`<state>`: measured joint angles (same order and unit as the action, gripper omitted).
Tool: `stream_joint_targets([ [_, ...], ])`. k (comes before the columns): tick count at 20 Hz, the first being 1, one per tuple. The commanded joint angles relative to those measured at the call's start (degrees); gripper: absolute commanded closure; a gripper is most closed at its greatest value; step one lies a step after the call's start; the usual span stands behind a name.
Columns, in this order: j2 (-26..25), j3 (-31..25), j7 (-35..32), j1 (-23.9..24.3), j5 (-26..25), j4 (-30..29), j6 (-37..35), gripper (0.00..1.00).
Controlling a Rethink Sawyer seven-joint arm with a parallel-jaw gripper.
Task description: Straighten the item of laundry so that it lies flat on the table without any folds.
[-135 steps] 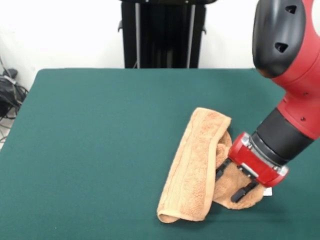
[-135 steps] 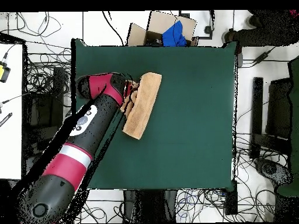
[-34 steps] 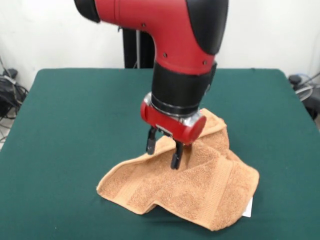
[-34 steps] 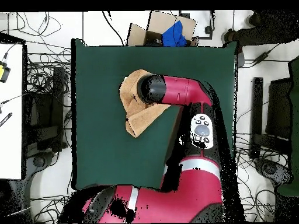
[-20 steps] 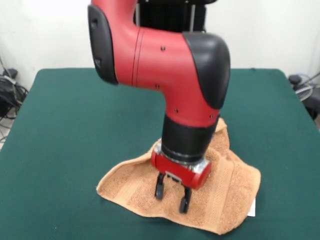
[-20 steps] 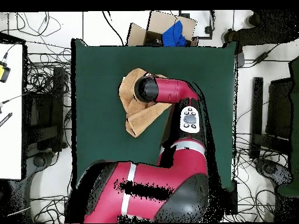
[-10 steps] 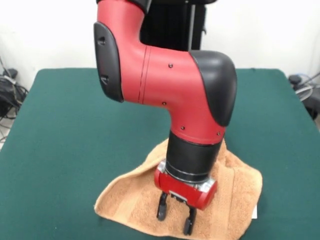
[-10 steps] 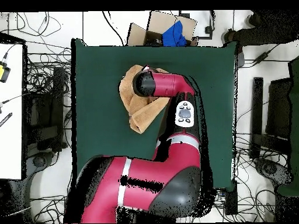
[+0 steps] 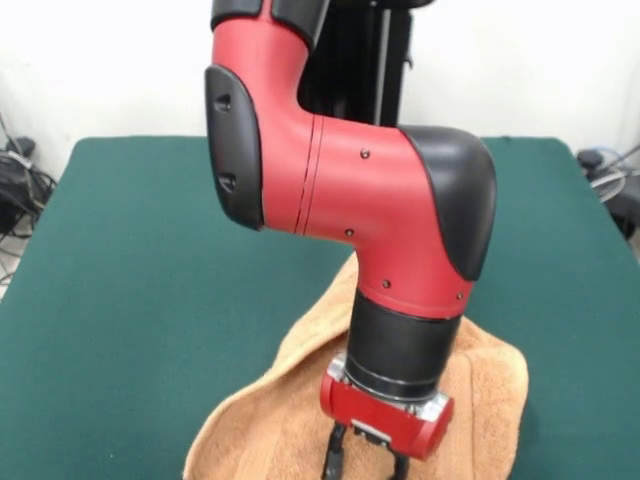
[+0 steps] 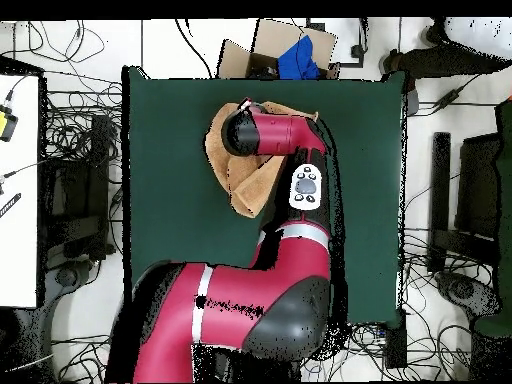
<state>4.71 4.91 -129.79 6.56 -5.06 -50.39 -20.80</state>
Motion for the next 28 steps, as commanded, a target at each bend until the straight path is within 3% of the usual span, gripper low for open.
stream_joint_targets([
  [1, -6.21, -2.30, -8.53, -0.36, 1.62, -0.02, 4.41, 0.00],
  [3, -4.40, -4.15, -7.55, 0.05, 2.83, -3.16, -0.66, 0.00],
  [7, 0.43, 1.21, -13.38, -4.70, 4.64, -9.25, -7.58, 0.00],
  [15, 9.29, 3.94, -14.50, -8.69, 8.98, -18.31, -16.71, 0.00],
  [19, 12.82, 6.87, -15.51, -11.31, 9.82, -20.82, -18.25, 0.00],
  [23, 16.03, 6.19, -14.26, -10.96, 11.52, -23.70, -18.57, 0.00],
  [28, 18.09, 9.02, -16.61, -14.00, 12.76, -24.19, -20.79, 0.00],
])
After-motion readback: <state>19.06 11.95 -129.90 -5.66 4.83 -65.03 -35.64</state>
